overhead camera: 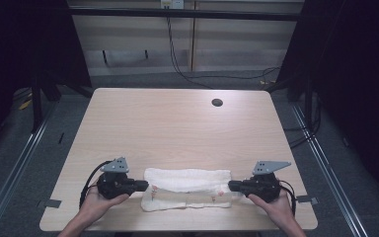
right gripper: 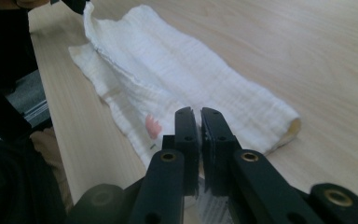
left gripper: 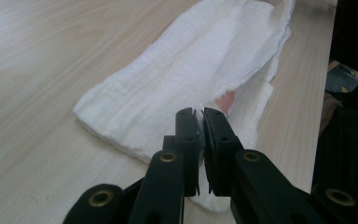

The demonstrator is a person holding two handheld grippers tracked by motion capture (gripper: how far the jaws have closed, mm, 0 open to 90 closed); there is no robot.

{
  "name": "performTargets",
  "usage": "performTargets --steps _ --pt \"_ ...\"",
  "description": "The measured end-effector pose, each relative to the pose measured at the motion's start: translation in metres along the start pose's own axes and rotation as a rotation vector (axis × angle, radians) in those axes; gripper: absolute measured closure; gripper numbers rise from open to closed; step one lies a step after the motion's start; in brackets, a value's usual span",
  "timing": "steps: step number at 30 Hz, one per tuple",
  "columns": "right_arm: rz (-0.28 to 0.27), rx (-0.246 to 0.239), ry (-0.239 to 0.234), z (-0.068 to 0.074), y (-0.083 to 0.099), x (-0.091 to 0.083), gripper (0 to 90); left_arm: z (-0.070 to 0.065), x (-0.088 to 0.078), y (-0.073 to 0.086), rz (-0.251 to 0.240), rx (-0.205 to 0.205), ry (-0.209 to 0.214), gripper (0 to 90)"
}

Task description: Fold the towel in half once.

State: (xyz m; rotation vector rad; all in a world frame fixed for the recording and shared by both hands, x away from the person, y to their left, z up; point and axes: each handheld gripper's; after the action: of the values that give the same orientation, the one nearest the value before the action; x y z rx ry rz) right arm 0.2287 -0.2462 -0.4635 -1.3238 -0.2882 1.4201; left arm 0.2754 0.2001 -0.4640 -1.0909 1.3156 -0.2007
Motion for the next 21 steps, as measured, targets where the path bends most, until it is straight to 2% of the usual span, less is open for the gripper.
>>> performTargets --steps 3,9,12,13,17,18,21 --pt "0.009 0.005 0.004 0.003 0.007 0.001 84.0 -0.006 0.004 0.007 0.038 0.03 0.008 84.1" --pt "0.025 -0.003 0.007 0.008 0.012 0.0 82.8 -0.011 0.005 0.012 0.052 0.021 0.05 83.5" --pt "0.031 0.004 0.004 0.011 0.016 -0.001 81.9 -0.013 0.007 0.013 0.065 0.031 0.057 81.6" --pt "0.037 0.009 0.003 0.012 0.019 -0.002 81.1 -0.013 0.007 0.013 0.062 0.026 0.073 79.0" --pt "0.033 0.015 0.003 0.013 0.021 -0.005 78.1 -0.013 0.003 0.012 0.042 0.027 0.086 73.8" --pt "0.014 0.021 -0.001 0.013 0.02 -0.007 75.8 -0.012 -0.001 0.01 0.009 0.009 0.103 73.3" --pt "-0.006 0.019 -0.01 0.015 0.019 -0.01 75.2 -0.011 -0.005 0.009 -0.007 0.007 0.108 72.3"
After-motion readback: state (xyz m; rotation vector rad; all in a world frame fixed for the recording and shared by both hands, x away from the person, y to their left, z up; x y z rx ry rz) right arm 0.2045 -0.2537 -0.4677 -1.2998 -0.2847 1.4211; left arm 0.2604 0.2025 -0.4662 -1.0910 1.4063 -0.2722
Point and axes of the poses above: each handheld gripper's, and its own axes: x roughly forward along the jaws, y roughly out of its underside, z roughly to its left, and after that the axes turned 10 degrees about -y, right-handed
